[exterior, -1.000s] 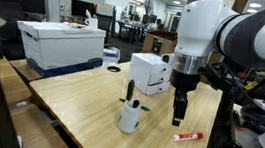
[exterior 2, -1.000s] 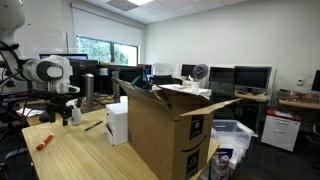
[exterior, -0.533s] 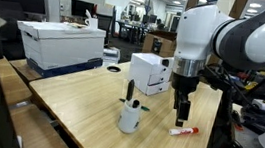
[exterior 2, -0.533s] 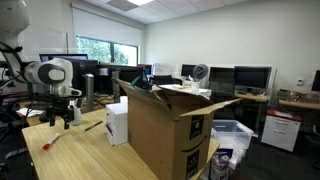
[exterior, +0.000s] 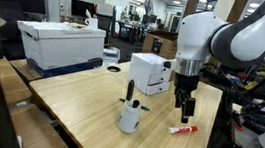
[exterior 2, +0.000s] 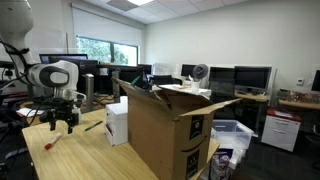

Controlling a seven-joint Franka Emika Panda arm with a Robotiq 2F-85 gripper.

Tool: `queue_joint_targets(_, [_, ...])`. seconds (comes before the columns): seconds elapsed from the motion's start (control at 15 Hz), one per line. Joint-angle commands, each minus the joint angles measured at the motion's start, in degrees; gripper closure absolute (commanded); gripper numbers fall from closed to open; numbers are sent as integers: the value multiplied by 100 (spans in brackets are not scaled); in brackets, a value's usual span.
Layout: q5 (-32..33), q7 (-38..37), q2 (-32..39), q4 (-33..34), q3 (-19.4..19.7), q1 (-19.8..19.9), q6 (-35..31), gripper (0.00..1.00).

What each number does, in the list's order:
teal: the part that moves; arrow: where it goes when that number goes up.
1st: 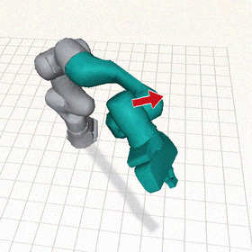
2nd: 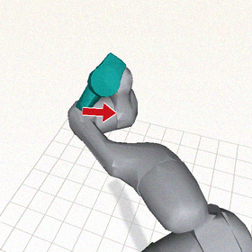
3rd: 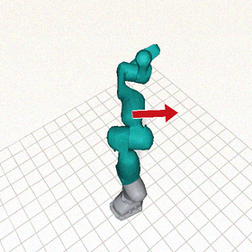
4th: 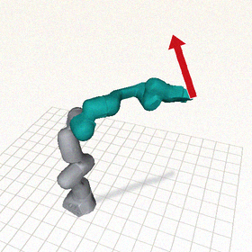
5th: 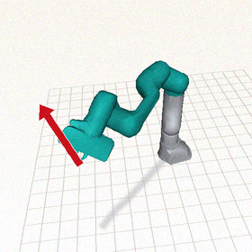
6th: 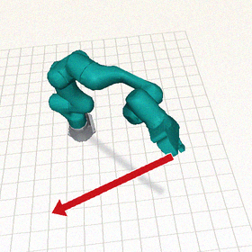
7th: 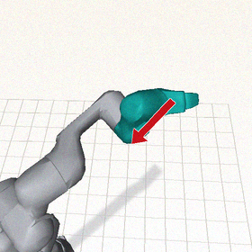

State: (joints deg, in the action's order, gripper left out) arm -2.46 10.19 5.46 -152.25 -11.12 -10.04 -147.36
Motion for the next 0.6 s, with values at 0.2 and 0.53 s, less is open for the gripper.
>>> queue_joint_targets(0.2, [-351, 1065, -23, -228, 93, 344, -75, 0])
queue_joint_targets(0.53, [-146, 861, -101, -431, 102, 306, -95, 0])
